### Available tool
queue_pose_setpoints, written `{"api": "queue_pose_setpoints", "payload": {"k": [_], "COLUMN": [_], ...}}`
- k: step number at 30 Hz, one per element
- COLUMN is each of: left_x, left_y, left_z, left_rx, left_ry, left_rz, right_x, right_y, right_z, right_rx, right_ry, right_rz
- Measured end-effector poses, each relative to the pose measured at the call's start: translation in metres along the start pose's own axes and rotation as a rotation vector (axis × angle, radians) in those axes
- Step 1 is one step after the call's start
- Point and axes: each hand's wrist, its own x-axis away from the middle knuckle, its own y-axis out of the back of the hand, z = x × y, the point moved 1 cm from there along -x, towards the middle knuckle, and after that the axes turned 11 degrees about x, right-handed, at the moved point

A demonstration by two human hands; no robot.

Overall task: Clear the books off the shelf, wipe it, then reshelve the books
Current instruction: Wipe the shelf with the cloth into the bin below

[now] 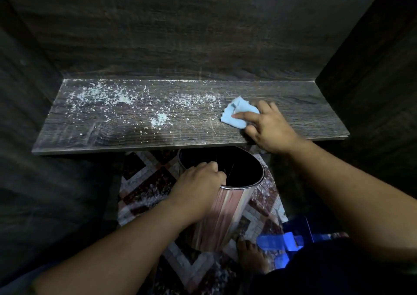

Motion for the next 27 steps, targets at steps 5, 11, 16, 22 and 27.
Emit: {"api": "queue_pose_setpoints", "payload": {"k": [5,11,16,22,27], "left_x": [0.003,0.003,0.002,0.0,0.001], "left_y": [0.002,0.003,0.005,0.004,0.002], "left_z": [-0.001,-0.001,0.001,0.002,0.001], "left_rx": [0.018,0.037,0.037,0.038,0.022], "left_ry": [-0.003,0.009,0.022,0.035,0.034], "left_rz": [0.002,0.016,0.003,-0.022,-0.02], "right_x": [0.02,-0.039,-0.085,-0.09,-0.056], "right_y": [0.005,0.024,0.004,-0.01,-0.007], "right_z": [-0.01,-0.011,-0.004,0.0,-0.002], "right_rx": [-0.216,-0.234,0.009,0.091,0.042], "right_ry": [-0.031,-0.18,-0.136,-0.178,-0.094], "right_rz": [-0.031,-0.249,-0.078,-0.007,-0.007]}}
